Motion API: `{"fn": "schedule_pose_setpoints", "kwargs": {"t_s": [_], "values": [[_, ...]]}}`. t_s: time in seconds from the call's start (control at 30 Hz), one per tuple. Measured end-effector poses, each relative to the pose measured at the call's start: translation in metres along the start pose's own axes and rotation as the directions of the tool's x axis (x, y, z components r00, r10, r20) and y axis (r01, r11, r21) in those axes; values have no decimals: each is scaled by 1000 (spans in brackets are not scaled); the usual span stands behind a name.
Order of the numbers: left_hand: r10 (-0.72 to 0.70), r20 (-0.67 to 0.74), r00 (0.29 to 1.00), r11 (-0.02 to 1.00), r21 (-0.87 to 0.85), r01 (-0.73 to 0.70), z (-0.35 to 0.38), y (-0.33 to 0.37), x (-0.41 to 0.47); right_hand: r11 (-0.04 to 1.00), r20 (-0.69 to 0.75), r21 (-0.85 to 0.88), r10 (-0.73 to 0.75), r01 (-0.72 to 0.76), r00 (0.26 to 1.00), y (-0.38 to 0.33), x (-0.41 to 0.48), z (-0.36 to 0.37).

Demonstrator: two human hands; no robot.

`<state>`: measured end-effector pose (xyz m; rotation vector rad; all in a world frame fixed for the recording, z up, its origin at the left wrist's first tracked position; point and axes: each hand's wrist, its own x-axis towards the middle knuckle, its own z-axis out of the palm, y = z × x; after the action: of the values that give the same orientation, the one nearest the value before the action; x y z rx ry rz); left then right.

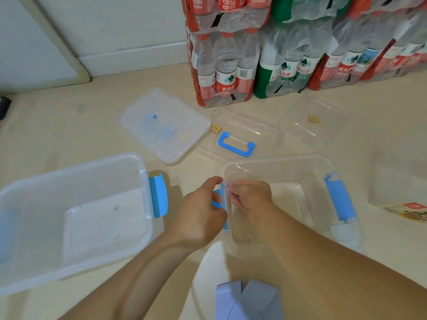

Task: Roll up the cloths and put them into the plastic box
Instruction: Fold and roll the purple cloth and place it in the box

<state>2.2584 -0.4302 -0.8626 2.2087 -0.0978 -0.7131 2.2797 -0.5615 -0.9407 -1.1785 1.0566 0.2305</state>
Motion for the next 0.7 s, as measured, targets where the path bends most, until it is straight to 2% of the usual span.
{"fn": "schedule_pose_setpoints", "kwargs": {"t_s": [0.37,0.7], "values": [[-14,10,1000,999,-34,15,0,-2,-5,999,126,-8,32,-31,992,-1,-13,-13],[9,4,1000,1000,-19,-9,-4,-2,-9,994,87,-23,106,-104,991,-15,-21,-19]]}}
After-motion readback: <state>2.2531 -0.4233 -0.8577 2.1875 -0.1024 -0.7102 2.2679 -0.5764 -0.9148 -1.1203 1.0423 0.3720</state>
